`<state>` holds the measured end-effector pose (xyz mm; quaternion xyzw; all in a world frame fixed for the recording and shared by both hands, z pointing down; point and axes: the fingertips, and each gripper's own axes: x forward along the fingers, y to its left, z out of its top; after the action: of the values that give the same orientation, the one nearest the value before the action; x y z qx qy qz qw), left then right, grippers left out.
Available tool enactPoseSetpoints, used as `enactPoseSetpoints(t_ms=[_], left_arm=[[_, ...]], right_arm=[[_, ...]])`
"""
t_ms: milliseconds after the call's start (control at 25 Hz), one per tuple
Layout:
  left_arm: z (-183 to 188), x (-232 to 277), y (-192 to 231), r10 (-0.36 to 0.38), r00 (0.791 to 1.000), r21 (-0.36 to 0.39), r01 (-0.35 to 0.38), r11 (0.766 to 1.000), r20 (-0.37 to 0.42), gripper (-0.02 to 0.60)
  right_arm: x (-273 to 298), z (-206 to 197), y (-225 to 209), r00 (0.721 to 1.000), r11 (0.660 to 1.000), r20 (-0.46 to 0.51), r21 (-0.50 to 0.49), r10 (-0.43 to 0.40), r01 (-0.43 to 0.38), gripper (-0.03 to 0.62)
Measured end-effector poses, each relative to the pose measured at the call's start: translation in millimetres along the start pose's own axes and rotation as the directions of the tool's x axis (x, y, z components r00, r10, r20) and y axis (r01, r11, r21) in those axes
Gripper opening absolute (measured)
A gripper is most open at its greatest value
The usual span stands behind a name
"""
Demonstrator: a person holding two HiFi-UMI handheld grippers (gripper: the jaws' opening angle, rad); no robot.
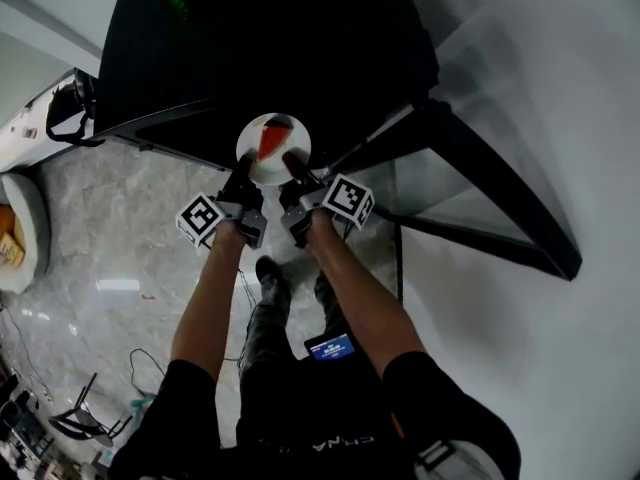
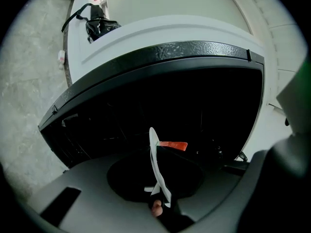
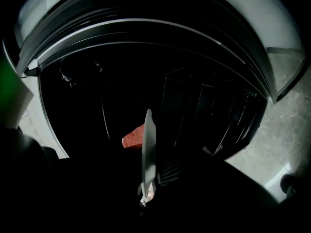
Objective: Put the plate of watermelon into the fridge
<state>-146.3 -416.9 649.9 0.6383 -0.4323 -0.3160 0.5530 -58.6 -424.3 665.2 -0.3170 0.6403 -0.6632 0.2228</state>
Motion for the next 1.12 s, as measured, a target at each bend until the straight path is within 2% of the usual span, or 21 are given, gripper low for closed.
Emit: enactPoseSetpoints(t_ms=[440, 760, 1000, 1120], left_arm=[[-13.4, 20.4, 32.4, -0.007, 1.0, -0.015, 0.006, 1.0, -0.03, 0.048], [-8.5, 30.7, 53.3, 0.015, 1.0, -0.043, -0.015, 0.999, -0.004, 0.048], [-2.8, 34.7, 61.5, 0.025, 0.999, -0.05, -0.024, 0.998, 0.025, 0.043], [2.0, 37.9, 64.2, 0.035, 0.999, -0.03, -0.033, 0.999, 0.037, 0.037]], right_arm=[[39.7, 21.4, -35.9, 0.999, 1.0, 0.051, 0.019, -0.01, 0.009, 0.029], [52.4, 25.8, -53.2, 0.998, 0.999, 0.057, 0.028, -0.018, 0.016, 0.031], [57.2, 25.3, -57.9, 0.998, 0.997, -0.007, -0.04, -0.063, 0.063, 0.031], [58.6, 23.1, -61.5, 0.994, 0.991, -0.044, -0.099, -0.099, 0.095, 0.032]])
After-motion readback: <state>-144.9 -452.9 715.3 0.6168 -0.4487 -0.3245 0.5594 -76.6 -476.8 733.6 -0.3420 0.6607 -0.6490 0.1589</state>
